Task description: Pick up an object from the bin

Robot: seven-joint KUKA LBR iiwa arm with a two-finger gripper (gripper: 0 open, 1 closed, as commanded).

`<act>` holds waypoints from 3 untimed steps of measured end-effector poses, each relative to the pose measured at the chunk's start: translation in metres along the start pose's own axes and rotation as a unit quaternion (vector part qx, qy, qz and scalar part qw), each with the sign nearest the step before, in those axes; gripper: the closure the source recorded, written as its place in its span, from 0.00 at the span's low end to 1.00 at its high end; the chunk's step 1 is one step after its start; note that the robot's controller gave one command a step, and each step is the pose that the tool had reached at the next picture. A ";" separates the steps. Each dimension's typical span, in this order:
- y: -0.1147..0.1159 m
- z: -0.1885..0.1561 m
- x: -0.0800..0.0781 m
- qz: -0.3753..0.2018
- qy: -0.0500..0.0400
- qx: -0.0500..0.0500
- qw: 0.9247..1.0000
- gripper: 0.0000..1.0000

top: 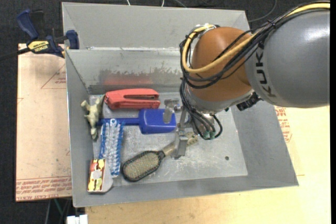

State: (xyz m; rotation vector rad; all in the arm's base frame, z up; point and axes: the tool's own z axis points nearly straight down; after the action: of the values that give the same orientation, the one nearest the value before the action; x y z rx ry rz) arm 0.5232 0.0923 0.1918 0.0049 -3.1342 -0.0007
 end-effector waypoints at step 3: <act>0.059 0.037 0.029 -0.128 -0.007 0.000 0.992 0.00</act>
Offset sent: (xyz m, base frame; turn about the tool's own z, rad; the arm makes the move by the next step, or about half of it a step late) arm -0.0273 0.0452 -0.1218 -0.4261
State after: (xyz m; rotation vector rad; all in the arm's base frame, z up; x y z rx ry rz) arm 0.4937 0.1508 0.1552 0.4074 -3.1223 -0.0030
